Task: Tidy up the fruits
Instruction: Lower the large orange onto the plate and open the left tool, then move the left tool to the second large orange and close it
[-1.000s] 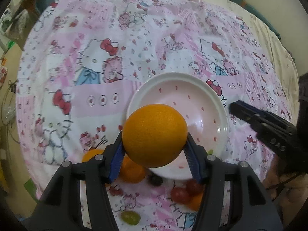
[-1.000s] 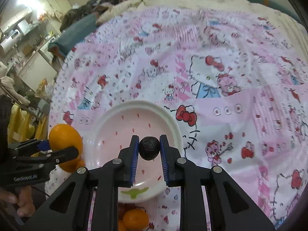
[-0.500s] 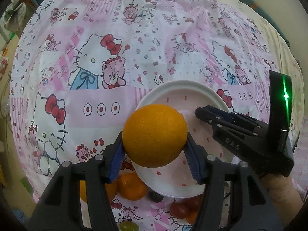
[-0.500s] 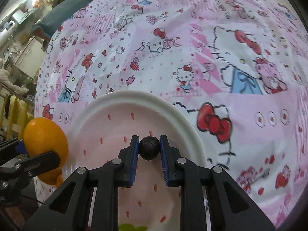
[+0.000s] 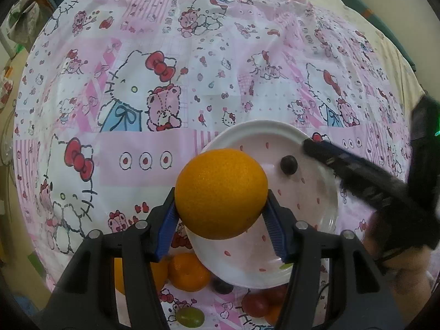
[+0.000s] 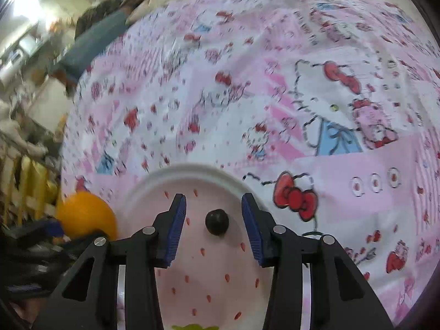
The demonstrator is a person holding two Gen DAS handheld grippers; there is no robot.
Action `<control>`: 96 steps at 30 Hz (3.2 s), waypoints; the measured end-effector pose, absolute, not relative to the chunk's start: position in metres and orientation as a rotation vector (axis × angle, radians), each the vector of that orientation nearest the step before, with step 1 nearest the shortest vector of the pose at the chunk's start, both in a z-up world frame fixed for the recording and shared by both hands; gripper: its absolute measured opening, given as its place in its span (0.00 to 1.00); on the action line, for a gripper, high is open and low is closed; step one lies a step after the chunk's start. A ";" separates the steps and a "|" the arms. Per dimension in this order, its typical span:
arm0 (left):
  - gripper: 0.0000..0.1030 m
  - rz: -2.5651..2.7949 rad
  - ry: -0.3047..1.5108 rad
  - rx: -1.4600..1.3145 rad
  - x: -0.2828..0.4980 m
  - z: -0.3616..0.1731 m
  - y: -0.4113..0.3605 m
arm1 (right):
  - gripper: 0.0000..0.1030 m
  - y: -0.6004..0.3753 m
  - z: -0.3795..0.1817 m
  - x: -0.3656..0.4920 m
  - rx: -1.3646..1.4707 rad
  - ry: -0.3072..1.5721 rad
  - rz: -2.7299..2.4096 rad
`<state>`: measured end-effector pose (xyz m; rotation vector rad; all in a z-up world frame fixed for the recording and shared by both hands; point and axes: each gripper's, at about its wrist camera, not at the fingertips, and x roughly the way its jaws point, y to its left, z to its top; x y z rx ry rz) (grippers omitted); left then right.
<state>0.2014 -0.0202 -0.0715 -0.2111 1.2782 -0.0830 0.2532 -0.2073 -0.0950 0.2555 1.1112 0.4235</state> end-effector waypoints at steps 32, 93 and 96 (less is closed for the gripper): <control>0.83 -0.151 1.306 -0.070 0.243 -0.113 -0.081 | 0.61 -0.284 -0.050 0.219 0.296 1.025 0.271; 0.88 0.145 1.210 -0.305 0.093 -0.058 0.055 | 0.73 -0.263 -0.062 0.082 0.416 1.126 0.270; 0.88 0.150 1.252 -0.301 0.100 -0.071 0.049 | 0.73 -0.265 -0.067 0.083 0.453 1.145 0.269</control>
